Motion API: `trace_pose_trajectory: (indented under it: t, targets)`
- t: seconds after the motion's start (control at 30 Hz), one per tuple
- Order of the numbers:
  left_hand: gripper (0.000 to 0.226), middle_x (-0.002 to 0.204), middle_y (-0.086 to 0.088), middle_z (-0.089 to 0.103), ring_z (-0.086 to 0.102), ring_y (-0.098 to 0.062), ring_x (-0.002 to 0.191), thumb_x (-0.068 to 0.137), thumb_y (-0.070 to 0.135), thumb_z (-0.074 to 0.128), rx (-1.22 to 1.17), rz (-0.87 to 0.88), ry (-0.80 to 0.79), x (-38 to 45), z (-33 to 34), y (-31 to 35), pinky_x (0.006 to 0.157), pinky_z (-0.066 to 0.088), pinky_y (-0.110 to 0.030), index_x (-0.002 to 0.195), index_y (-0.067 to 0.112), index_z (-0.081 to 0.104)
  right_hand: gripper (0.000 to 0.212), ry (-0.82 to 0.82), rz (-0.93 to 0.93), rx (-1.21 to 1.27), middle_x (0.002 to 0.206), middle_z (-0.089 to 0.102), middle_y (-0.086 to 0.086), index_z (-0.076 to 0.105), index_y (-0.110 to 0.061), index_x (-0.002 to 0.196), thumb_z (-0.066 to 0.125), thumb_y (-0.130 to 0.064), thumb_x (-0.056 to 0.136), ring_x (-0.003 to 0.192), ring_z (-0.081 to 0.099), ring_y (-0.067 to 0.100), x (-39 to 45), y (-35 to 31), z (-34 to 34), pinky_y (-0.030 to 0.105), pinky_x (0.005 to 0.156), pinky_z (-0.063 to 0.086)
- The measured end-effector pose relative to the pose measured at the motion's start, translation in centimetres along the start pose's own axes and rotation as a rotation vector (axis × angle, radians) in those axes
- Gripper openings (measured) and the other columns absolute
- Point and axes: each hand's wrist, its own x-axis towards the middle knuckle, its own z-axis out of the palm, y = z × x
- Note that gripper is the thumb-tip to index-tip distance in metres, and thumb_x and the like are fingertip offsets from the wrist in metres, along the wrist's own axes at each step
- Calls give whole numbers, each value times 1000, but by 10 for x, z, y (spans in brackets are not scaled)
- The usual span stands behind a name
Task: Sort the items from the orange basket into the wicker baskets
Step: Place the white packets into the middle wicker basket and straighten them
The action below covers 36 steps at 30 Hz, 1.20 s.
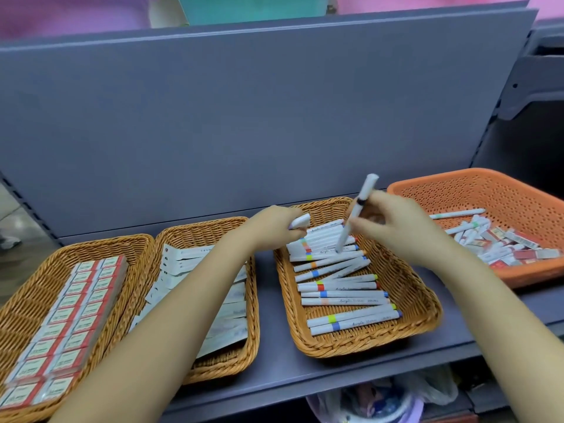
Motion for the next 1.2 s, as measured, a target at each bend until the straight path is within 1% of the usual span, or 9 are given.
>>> trace_pose_trajectory:
  t: [0.13,0.23,0.3,0.4,0.57,0.7,0.93,1.07,1.2]
  targets:
    - [11,73,8,48,45,-11,71,94,25,53,-1,-12,22,2,0,-4,57,32,-21,84,22,50,8,-368,-117,-539,89,62,-13,59,-28,98,54,-32,93,80,58,10,-10,-11,11,26,66,44]
    - [10,77,4,53,49,-15,73,94,25,53,14,-25,32,6,-2,-3,58,34,-24,89,17,55,24,-594,-93,-679,110,63,-3,60,-24,115,56,-26,92,102,56,18,-11,-7,36,30,81,45]
    - [10,74,6,50,47,-14,71,94,24,52,16,-15,29,7,-2,1,57,32,-24,85,20,52,27,-695,-57,-729,115,60,2,59,-21,118,57,-21,91,105,56,21,-11,-3,47,30,78,45]
    - [10,78,1,54,49,-15,73,94,24,51,33,6,37,9,-4,5,58,33,-26,86,18,53,28,-756,-10,-700,118,59,5,59,-18,116,59,-11,89,105,56,24,-12,7,56,26,70,37]
    - [14,84,-4,59,52,-18,76,95,25,51,20,8,27,10,-3,9,63,37,-28,94,12,58,25,-770,-11,-625,101,54,-1,58,-20,107,59,-6,87,94,56,21,-10,16,51,31,76,46]
    - [16,77,-2,54,47,-16,70,95,24,50,16,20,21,12,-2,11,58,33,-26,92,10,57,10,-657,-19,-434,95,63,-6,64,-22,98,60,-21,89,85,55,11,-5,20,45,23,72,43]
    - [13,73,4,51,47,-14,67,95,26,50,59,57,14,13,-5,19,62,37,-30,86,18,54,17,-3,96,183,88,61,-8,61,-19,102,64,-26,87,78,61,11,19,15,30,27,69,56]
    - [29,63,7,43,38,-9,56,94,24,50,49,52,2,14,-4,25,53,30,-26,66,24,41,11,26,107,309,83,62,-5,64,-17,96,66,-21,87,70,58,5,27,10,38,14,55,48]
    - [19,65,5,47,40,-9,58,93,24,51,14,26,-4,12,-5,22,53,29,-23,75,17,51,2,33,105,400,77,57,-7,65,-20,88,66,-19,86,57,50,-4,27,13,42,13,51,40]
